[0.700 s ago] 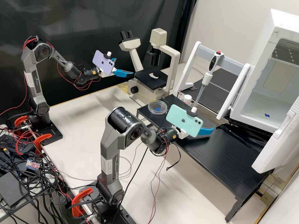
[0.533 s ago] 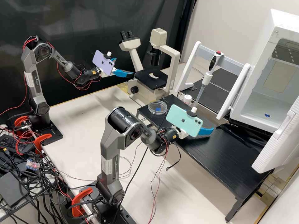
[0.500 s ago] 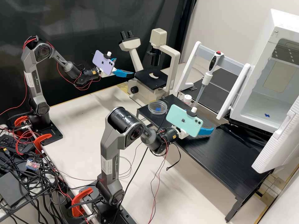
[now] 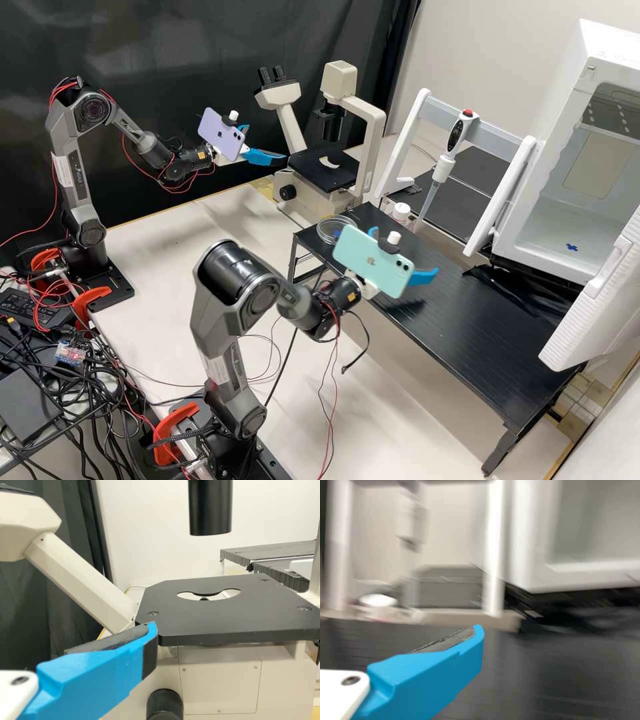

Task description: Move the petri dish to the incubator

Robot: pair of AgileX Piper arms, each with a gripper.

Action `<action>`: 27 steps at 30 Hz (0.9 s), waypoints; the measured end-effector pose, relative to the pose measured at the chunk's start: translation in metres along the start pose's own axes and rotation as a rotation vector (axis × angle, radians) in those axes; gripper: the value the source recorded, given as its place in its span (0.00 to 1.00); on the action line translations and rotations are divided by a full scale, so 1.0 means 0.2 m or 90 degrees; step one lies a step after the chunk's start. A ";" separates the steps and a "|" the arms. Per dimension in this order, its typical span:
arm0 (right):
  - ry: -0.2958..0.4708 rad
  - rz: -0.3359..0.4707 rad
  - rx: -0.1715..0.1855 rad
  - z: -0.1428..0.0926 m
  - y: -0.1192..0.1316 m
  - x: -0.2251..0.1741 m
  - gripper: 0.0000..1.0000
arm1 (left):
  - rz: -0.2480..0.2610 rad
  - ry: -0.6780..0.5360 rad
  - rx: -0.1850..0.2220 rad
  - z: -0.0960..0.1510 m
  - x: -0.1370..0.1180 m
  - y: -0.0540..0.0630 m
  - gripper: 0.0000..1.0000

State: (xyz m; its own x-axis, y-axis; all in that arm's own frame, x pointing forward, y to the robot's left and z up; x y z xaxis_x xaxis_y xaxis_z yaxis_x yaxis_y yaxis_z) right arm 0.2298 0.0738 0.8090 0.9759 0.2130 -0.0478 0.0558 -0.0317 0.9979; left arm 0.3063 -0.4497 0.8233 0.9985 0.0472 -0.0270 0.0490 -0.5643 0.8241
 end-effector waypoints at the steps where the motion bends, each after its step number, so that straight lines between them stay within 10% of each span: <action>1: 0.033 -0.009 -0.005 -0.04 -0.02 -0.03 1.00 | 0.000 0.000 0.000 0.00 0.00 0.00 1.00; 11: 0.132 -0.118 -0.047 -0.19 -0.30 -0.12 1.00 | 0.000 0.000 0.000 0.00 0.00 0.00 1.00; 27: 0.047 -0.141 -0.046 -0.10 -0.40 0.01 1.00 | 0.000 0.000 0.000 0.00 0.00 0.00 1.00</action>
State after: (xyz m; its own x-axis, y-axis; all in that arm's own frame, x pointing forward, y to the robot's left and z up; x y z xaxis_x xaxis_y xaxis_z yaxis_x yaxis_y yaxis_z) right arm 0.2226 0.0958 0.7305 0.9231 0.2779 -0.2657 0.2491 0.0940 0.9639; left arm 0.3063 -0.4497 0.8233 0.9985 0.0472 -0.0270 0.0490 -0.5643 0.8241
